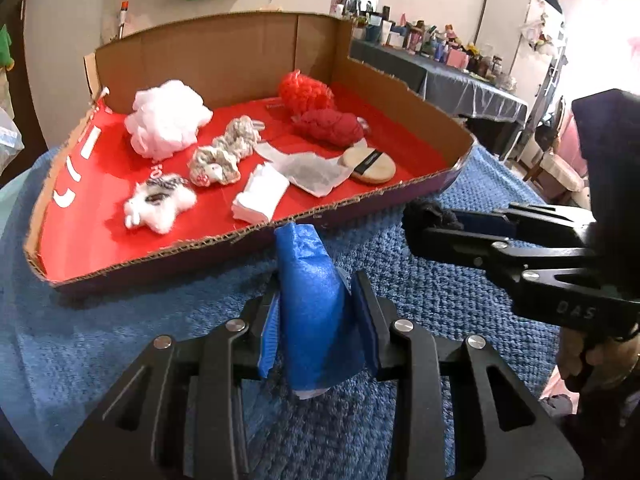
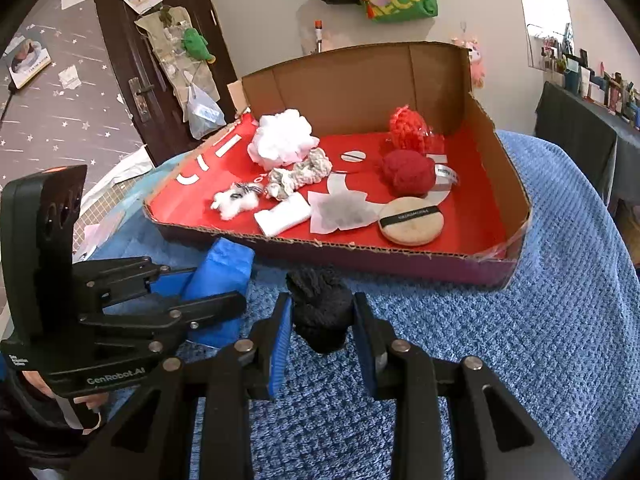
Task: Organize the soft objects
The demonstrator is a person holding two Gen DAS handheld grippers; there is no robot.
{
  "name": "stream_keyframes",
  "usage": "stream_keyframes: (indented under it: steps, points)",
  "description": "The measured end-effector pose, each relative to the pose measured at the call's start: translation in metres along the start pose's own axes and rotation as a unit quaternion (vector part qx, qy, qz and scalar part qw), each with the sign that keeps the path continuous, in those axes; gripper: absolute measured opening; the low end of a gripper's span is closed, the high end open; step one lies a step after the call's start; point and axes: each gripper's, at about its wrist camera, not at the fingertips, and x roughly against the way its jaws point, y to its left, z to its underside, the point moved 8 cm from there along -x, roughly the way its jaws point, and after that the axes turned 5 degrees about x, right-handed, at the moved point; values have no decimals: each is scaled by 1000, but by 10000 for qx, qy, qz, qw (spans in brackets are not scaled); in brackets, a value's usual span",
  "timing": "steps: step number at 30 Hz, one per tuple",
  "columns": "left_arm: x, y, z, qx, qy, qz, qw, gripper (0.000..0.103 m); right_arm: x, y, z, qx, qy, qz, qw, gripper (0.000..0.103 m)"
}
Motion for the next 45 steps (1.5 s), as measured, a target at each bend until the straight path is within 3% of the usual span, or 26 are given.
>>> stream_keyframes:
  steps: [4,9,13,18,22,27,29,30,31,36,45]
  points:
    - [16,-2,-16,-44,-122,220,9997,31,4,2,-3,-75,-64,-111,9999,32]
    - [25,4,-66,-313,-271,378,9984,31,14,1,-30,-35,-246,-225,9994,32]
    - [5,18,-118,-504,-61,337,9981,27,12,-6,-67,92,-285,-195,9994,32]
    - [-30,39,-154,-562,115,269,9980,26,-15,-17,-105,245,-110,-111,9996,32]
    - [-28,47,-142,-293,204,609,9975,26,-28,-23,-110,150,-11,-118,9998,32]
    - [-3,34,-115,-280,108,1015,9944,28,-19,-17,-88,86,-3,-333,9994,33]
    - [-1,24,-103,-411,214,1107,9928,37,-17,-14,-78,82,41,-341,9994,35]
    - [-1,20,-98,-473,242,1107,9924,62,-16,-13,-75,88,52,-332,9994,35]
    - [0,18,-97,-499,218,1104,9924,75,-15,-12,-72,86,63,-345,9993,35]
    - [0,14,-89,-521,345,1158,9913,75,-6,-9,-58,39,84,-410,9991,35]
    - [-36,22,-69,-509,1410,1223,9811,75,4,-20,-50,-59,150,-391,9991,37]
